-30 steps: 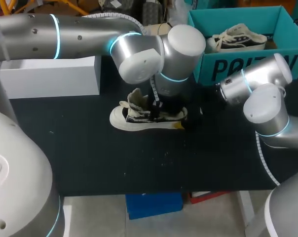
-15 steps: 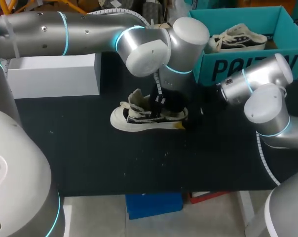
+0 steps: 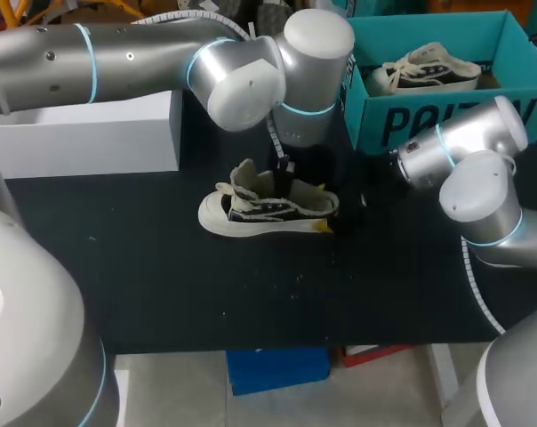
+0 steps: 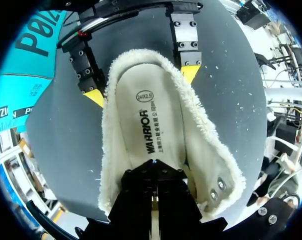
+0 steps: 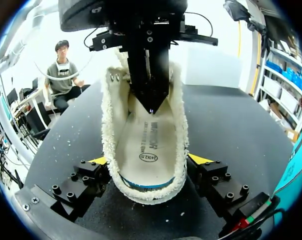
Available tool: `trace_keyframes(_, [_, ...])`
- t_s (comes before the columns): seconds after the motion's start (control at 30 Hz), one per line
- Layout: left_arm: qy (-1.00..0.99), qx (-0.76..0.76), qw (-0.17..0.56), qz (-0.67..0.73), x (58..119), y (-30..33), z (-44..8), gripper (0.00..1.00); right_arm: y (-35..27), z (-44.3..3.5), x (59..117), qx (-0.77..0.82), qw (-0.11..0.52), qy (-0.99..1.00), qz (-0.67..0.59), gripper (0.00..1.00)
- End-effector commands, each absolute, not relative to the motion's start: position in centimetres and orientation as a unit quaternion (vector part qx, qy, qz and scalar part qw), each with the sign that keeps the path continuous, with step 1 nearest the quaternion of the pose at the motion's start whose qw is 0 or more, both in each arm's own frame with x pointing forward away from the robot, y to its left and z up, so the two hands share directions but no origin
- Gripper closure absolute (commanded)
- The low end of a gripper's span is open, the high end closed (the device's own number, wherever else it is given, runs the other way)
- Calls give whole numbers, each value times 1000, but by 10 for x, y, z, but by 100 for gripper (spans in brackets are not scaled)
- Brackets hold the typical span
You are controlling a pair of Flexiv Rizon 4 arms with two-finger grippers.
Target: Take the shoe out of the shoebox, open the shoe tongue, remove and reinsert the insole, then place the shoe into the shoebox
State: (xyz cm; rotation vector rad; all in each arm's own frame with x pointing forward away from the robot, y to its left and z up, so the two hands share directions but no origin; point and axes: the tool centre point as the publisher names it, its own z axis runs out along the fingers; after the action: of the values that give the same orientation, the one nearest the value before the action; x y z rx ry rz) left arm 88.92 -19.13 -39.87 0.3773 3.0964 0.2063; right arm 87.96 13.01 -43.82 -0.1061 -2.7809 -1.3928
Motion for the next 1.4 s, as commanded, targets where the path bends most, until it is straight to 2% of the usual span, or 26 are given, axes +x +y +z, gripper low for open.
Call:
trace_keyframes(0.03, [991,128,12,44,890,-189,-392,100,131,-440,880,-35,15,-894,-447,100])
trace_keyframes(0.2, [991,135,-1,13,892,-192,-382,100,131,-440,880,-35,15,-894,-447,100])
trace_keyframes(0.53, [977,148,-144,-52,887,-195,-363,100,131,-440,880,-35,15,-894,-447,100])
trace_keyframes(1.23, [977,148,-144,-52,887,-195,-363,100,131,-440,880,-35,15,-894,-447,100])
trace_keyframes(1.4, [975,139,-165,-61,895,-201,-370,100,131,-440,880,-35,15,-894,-447,100])
